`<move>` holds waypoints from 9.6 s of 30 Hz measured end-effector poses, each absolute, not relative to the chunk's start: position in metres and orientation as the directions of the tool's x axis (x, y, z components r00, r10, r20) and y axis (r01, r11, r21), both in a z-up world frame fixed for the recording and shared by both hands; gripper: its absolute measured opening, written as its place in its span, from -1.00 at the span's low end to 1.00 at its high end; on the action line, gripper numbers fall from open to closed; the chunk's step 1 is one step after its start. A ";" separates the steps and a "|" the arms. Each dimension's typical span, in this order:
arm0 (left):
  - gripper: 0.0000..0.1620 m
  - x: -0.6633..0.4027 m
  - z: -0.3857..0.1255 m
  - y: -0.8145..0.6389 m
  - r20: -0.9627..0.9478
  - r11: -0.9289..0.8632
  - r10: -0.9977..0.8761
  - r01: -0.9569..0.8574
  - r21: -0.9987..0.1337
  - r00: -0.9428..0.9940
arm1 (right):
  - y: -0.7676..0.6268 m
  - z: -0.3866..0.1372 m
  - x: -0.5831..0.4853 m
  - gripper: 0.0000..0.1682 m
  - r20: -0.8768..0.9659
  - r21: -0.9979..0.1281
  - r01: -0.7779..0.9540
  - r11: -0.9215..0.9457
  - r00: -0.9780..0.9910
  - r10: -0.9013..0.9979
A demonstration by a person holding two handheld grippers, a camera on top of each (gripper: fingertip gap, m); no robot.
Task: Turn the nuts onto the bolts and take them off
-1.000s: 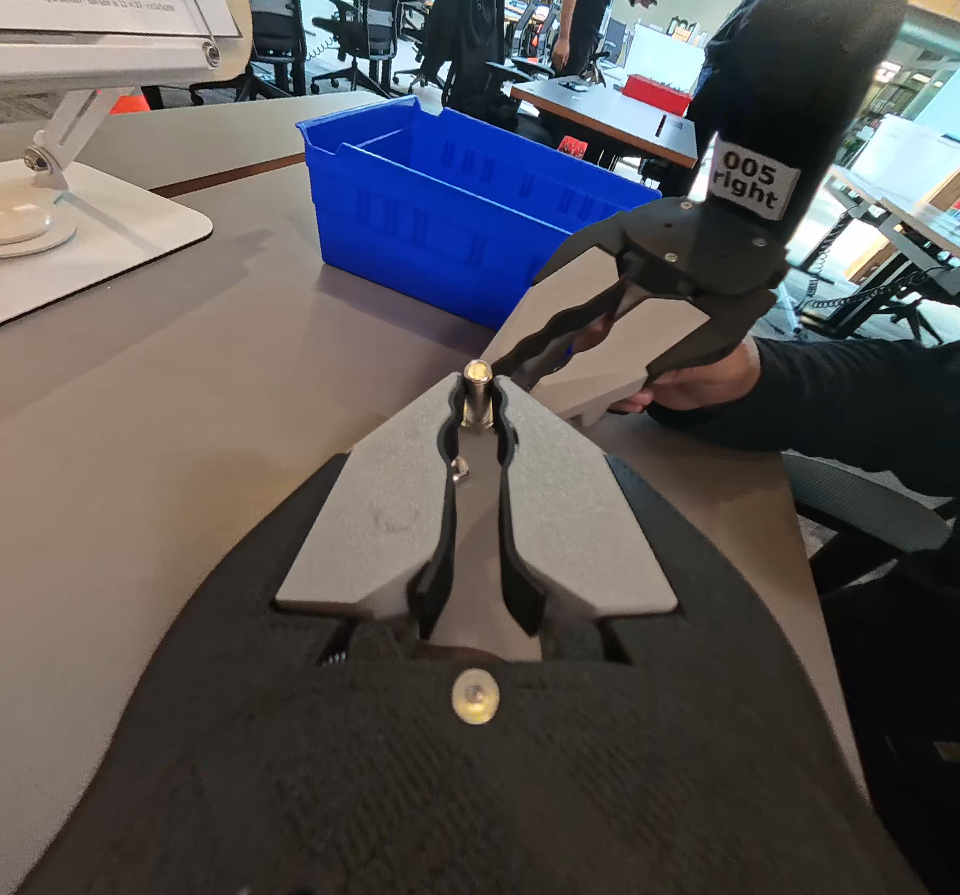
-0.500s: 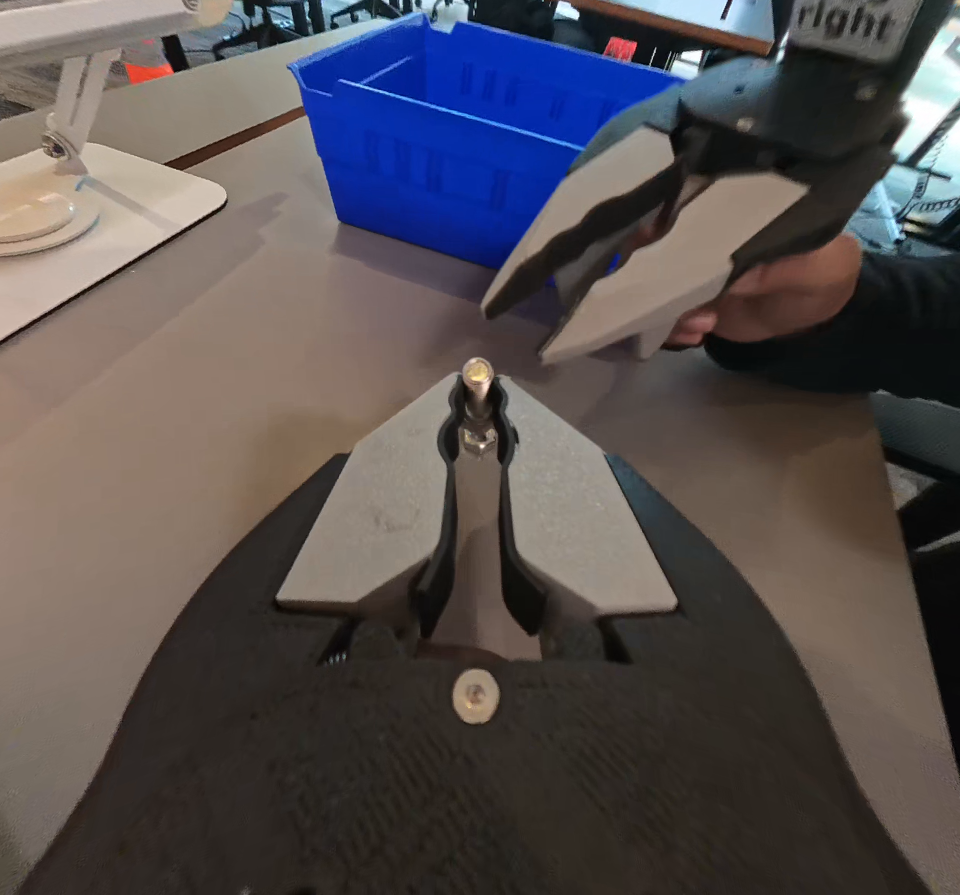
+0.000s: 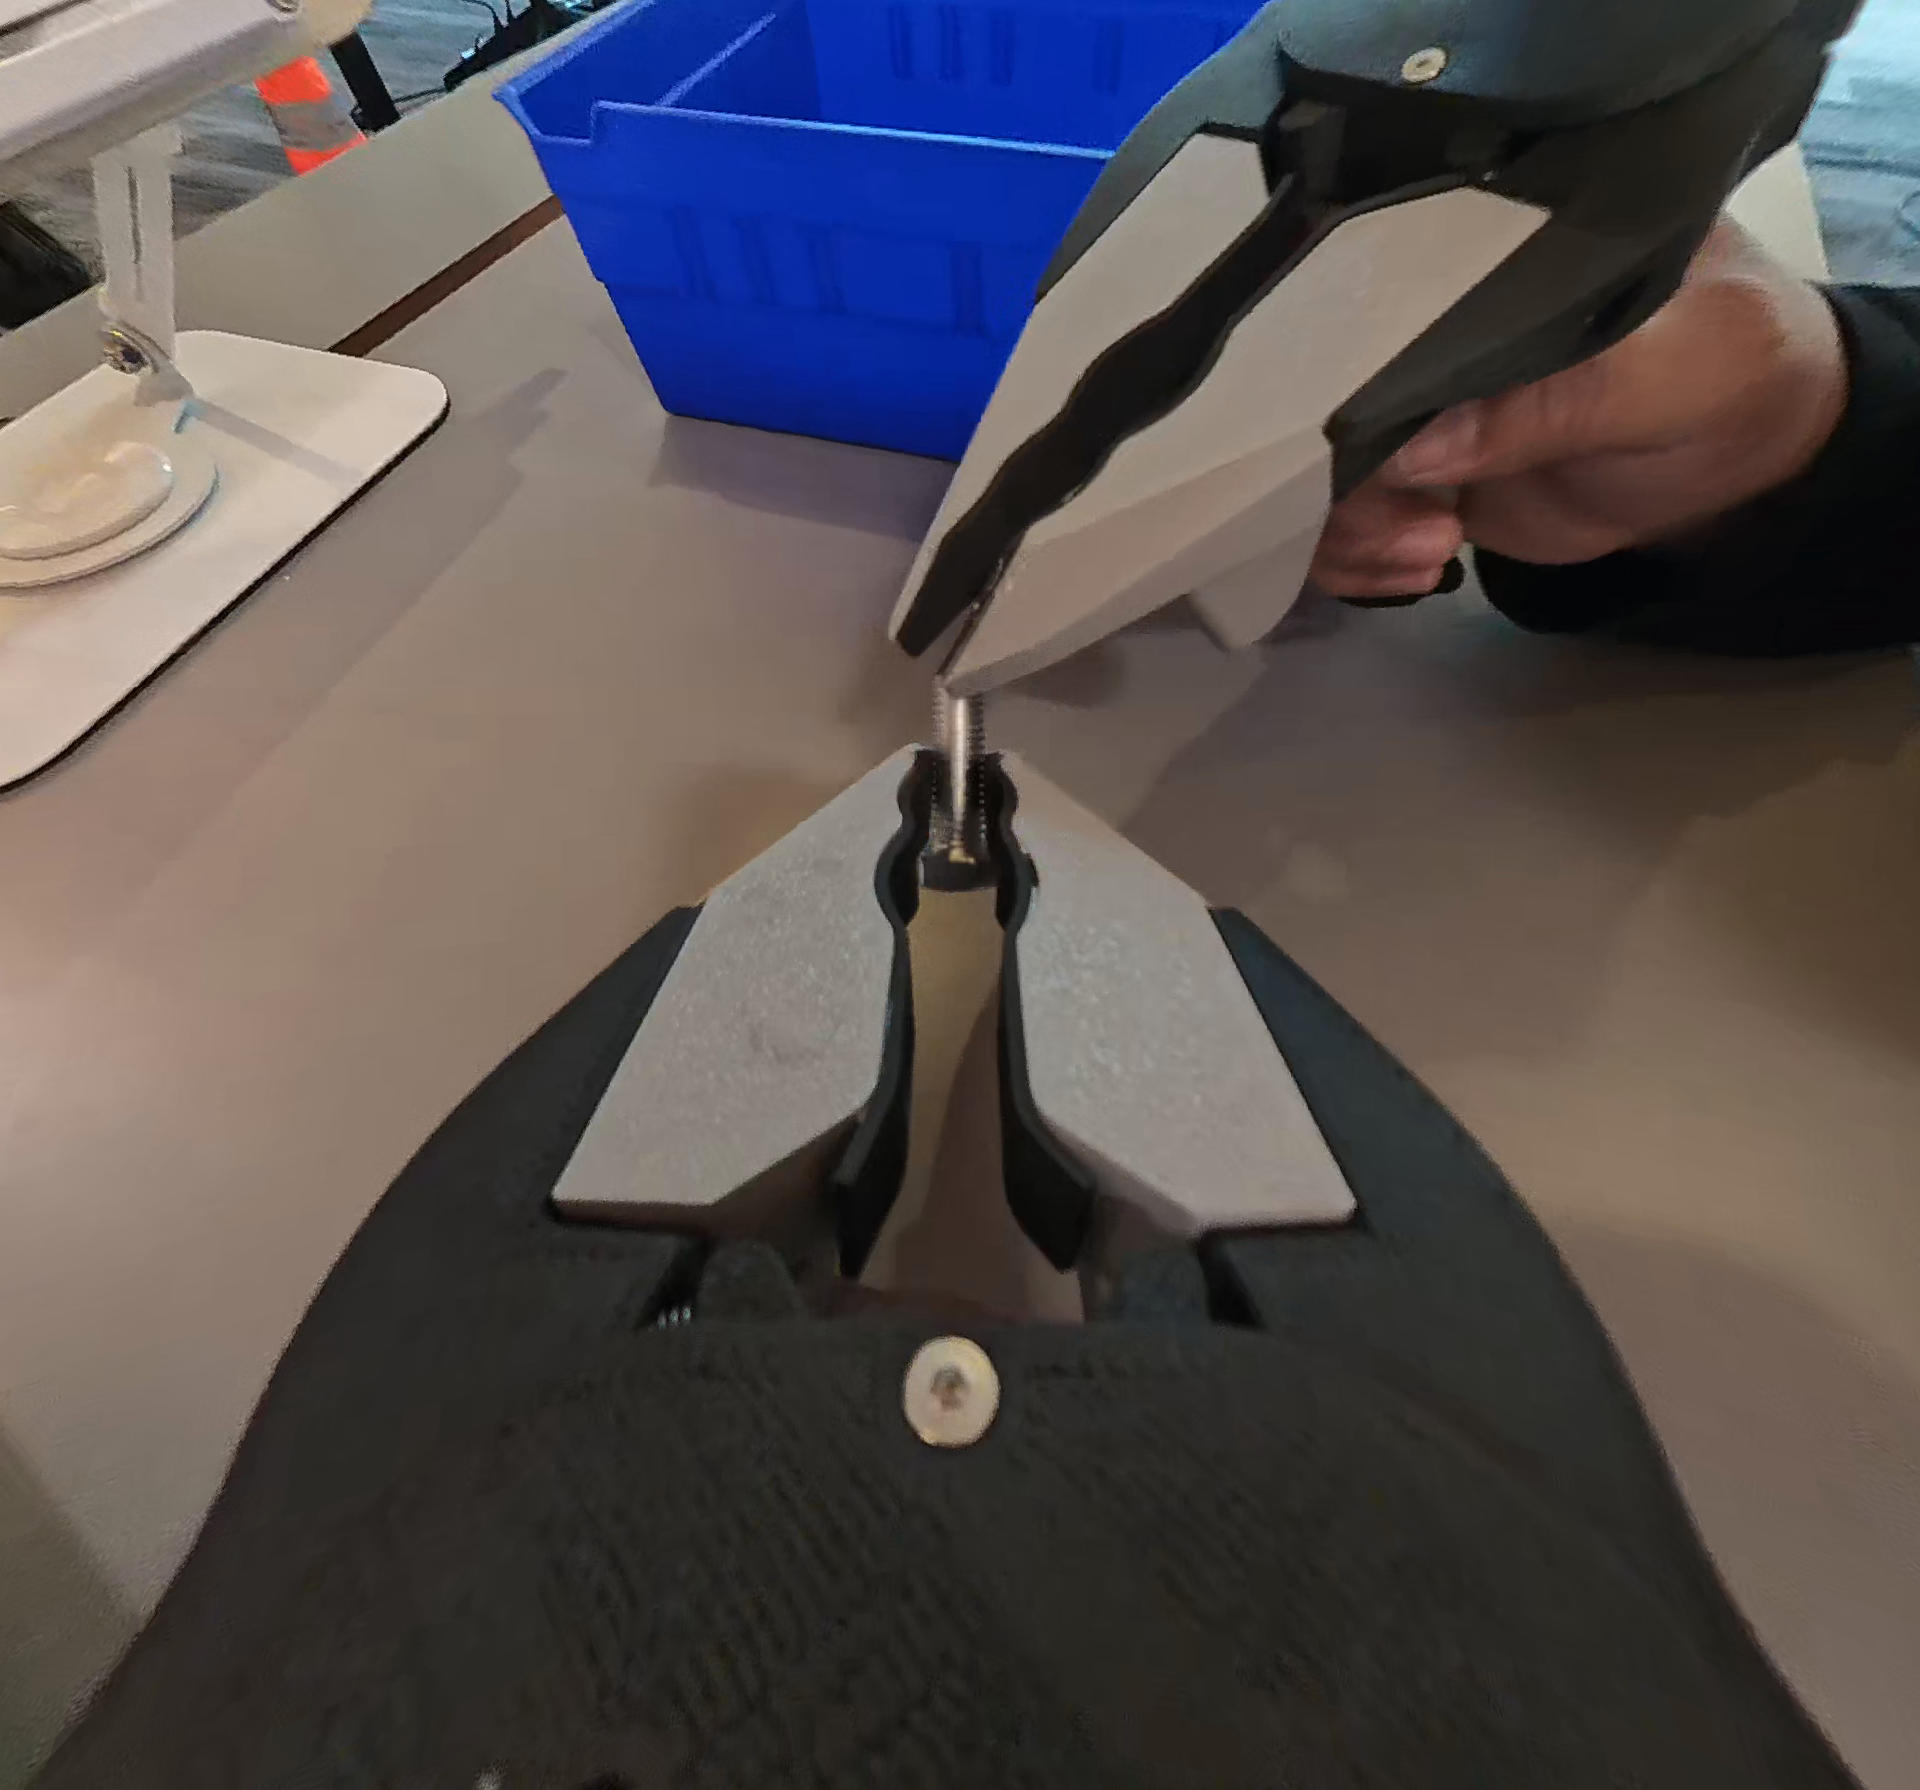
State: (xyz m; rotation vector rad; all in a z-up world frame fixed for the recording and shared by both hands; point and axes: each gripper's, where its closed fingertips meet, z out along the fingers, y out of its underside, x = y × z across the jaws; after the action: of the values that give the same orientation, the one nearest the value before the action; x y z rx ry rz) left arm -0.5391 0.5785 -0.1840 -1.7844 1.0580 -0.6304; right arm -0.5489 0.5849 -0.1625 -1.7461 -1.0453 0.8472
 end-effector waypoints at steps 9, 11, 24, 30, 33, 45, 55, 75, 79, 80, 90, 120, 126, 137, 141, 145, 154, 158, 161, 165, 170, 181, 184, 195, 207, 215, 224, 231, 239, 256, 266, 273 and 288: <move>-0.92 -0.542 -0.175 0.582 -0.052 -0.160 -0.856 -0.358 -0.920 0.515 | 0.584 -0.161 -0.550 -0.69 -0.228 -0.917 0.226 -0.329 0.379 0.897; -0.92 -0.542 -0.174 0.582 -0.065 -0.145 -0.857 -0.359 -0.922 0.512 | 0.581 -0.160 -0.553 -0.74 -0.305 -0.906 0.182 -0.382 0.346 0.887; -0.92 -0.537 -0.177 0.578 0.063 -0.235 -0.872 -0.302 -0.924 0.486 | 0.580 -0.150 -0.553 -0.93 -0.359 -0.903 0.120 -0.413 0.317 0.878; -0.92 -0.535 -0.176 0.578 0.326 -0.424 -0.839 -0.148 -0.894 0.437 | 0.585 -0.150 -0.552 -0.92 -0.397 -0.890 0.092 -0.447 0.324 0.858; -0.92 -0.538 -0.176 0.580 0.444 -0.511 -0.803 -0.075 -0.856 0.397 | 0.591 -0.145 -0.547 -0.81 -0.380 -0.903 0.063 -0.425 0.345 0.858; -0.92 -0.531 -0.170 0.574 0.468 -0.514 -0.813 -0.051 -0.856 0.345 | 0.583 -0.151 -0.555 -0.91 -0.425 -0.881 0.081 -0.466 0.296 0.855; -0.92 -0.545 -0.169 0.589 0.434 -0.487 -0.794 -0.019 -0.873 0.427 | 0.587 -0.147 -0.550 -0.80 -0.391 -0.899 0.068 -0.433 0.322 0.862; -0.92 -0.558 -0.161 0.594 0.157 -0.208 -0.898 -0.084 -0.974 0.410 | 0.587 -0.245 -0.535 -0.64 0.038 -0.718 0.645 -0.263 0.413 0.910; -0.93 -0.557 -0.161 0.592 0.157 -0.204 -0.903 -0.077 -0.976 0.399 | 0.588 -0.249 -0.537 -0.83 0.048 -0.717 0.649 -0.252 0.407 0.912; -0.92 -0.557 -0.160 0.592 0.154 -0.199 -0.906 -0.076 -0.977 0.394 | 0.588 -0.249 -0.538 -0.83 0.051 -0.720 0.648 -0.248 0.406 0.912; -0.92 -0.558 -0.152 0.588 0.137 -0.161 -0.922 -0.038 -0.986 0.362 | 0.559 -0.178 -0.545 -0.83 -0.015 -0.844 0.498 -0.199 0.350 0.937; -0.92 -0.548 -0.130 0.575 0.082 -0.077 -0.935 0.029 -0.997 0.344 | 0.571 -0.102 -0.569 -0.83 -0.004 -0.736 0.662 -0.139 0.201 0.980; -0.92 -0.546 -0.132 0.575 0.062 -0.063 -0.933 0.009 -0.998 0.353 | 0.573 -0.107 -0.569 -0.83 0.008 -0.711 0.689 -0.139 0.206 0.978; -0.92 -0.548 -0.128 0.576 0.065 -0.059 -0.930 0.029 -0.998 0.361 | 0.574 -0.105 -0.570 -0.83 0.008 -0.706 0.695 -0.136 0.199 0.980; -0.92 -0.548 -0.129 0.576 0.071 -0.064 -0.929 0.031 -0.997 0.363 | 0.574 -0.106 -0.571 -0.83 -0.003 -0.717 0.682 -0.144 0.203 0.979; -0.92 -0.548 -0.129 0.577 0.069 -0.063 -0.929 0.027 -0.998 0.364 | 0.575 -0.107 -0.570 -0.83 -0.011 -0.718 0.680 -0.148 0.201 0.979; -0.92 -0.547 -0.132 0.576 0.058 -0.058 -0.929 0.012 -0.998 0.364 | 0.574 -0.109 -0.569 -0.83 -0.029 -0.703 0.692 -0.161 0.198 0.980; -0.92 -0.545 -0.134 0.576 0.051 -0.055 -0.930 -0.001 -0.998 0.363 | 0.573 -0.112 -0.567 -0.83 -0.026 -0.661 0.733 -0.163 0.194 0.981; -0.92 -0.546 -0.135 0.576 0.048 -0.054 -0.930 -0.006 -0.998 0.365 | 0.573 -0.113 -0.567 -0.83 -0.018 -0.640 0.752 -0.156 0.188 0.982; -0.92 -0.545 -0.135 0.576 0.049 -0.056 -0.931 -0.009 -0.998 0.362 | 0.573 -0.113 -0.566 -0.83 -0.028 -0.613 0.773 -0.165 0.188 0.982; -0.92 -0.544 -0.136 0.576 0.047 -0.055 -0.931 -0.013 -0.998 0.362 | 0.573 -0.115 -0.565 -0.83 -0.033 -0.598 0.784 -0.168 0.185 0.982; -0.92 -0.546 -0.128 0.573 0.057 -0.050 -0.936 0.028 -0.998 0.347 | 0.567 -0.079 -0.574 -0.45 -0.112 -0.817 0.547 -0.183 0.160 0.981; -0.92 -0.546 -0.123 0.567 0.069 -0.053 -0.951 0.063 -0.997 0.303 | 0.558 -0.059 -0.575 -0.38 -0.108 -0.930 0.340 -0.140 0.111 0.988; -0.92 -0.540 -0.119 0.554 0.026 -0.009 -0.966 0.069 -0.998 0.256 | 0.551 -0.079 -0.561 -0.21 -0.034 -0.999 0.030 -0.037 0.098 0.995; -0.92 -0.530 -0.127 0.545 0.027 -0.021 -0.977 0.031 -0.999 0.211 | 0.534 -0.101 -0.572 -0.16 -0.030 -0.995 0.091 -0.035 0.056 0.998; -0.92 -0.528 -0.125 0.543 0.011 -0.005 -0.977 0.032 -0.999 0.213 | 0.526 -0.099 -0.577 -0.17 -0.031 -0.996 0.077 -0.033 0.029 0.999; -0.92 -0.531 -0.124 0.547 0.018 -0.009 -0.971 0.040 -0.999 0.237 | 0.524 -0.101 -0.579 -0.18 -0.019 -0.996 0.083 -0.021 0.027 0.999; -0.92 -0.533 -0.125 0.552 0.017 -0.008 -0.964 0.033 -0.999 0.266 | 0.528 -0.101 -0.576 -0.18 -0.020 -0.996 0.087 -0.023 0.045 0.999; -0.92 -0.531 -0.122 0.551 0.031 -0.019 -0.966 0.050 -0.999 0.257 | 0.531 -0.096 -0.577 -0.14 -0.038 -0.998 0.052 -0.041 0.060 0.997; -0.92 -0.532 -0.122 0.556 0.021 -0.009 -0.953 0.044 -0.999 0.302 | 0.528 -0.100 -0.586 -0.05 -0.033 -0.998 0.053 -0.037 0.068 0.997; -0.92 -0.536 -0.120 0.565 0.076 -0.054 -0.941 0.074 -0.996 0.329 | 0.549 -0.103 -0.579 -0.12 -0.071 -0.995 0.052 -0.080 0.160 0.984; -0.92 -0.539 -0.131 0.575 0.088 -0.082 -0.923 0.032 -0.996 0.373 | 0.563 -0.101 -0.570 -0.24 -0.012 -0.998 0.059 -0.028 0.254 0.967; -0.92 -0.523 -0.161 0.561 0.031 -0.077 -0.955 -0.143 -0.987 0.296 | 0.558 -0.125 -0.554 -0.85 0.530 -0.777 0.502 0.381 0.195 0.825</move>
State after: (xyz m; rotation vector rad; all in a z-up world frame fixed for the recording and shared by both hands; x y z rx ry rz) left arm -0.5235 0.5612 -0.1607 -1.4870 1.0654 -0.9472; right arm -0.5543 0.5575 -0.1254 -1.2681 -1.4582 0.3433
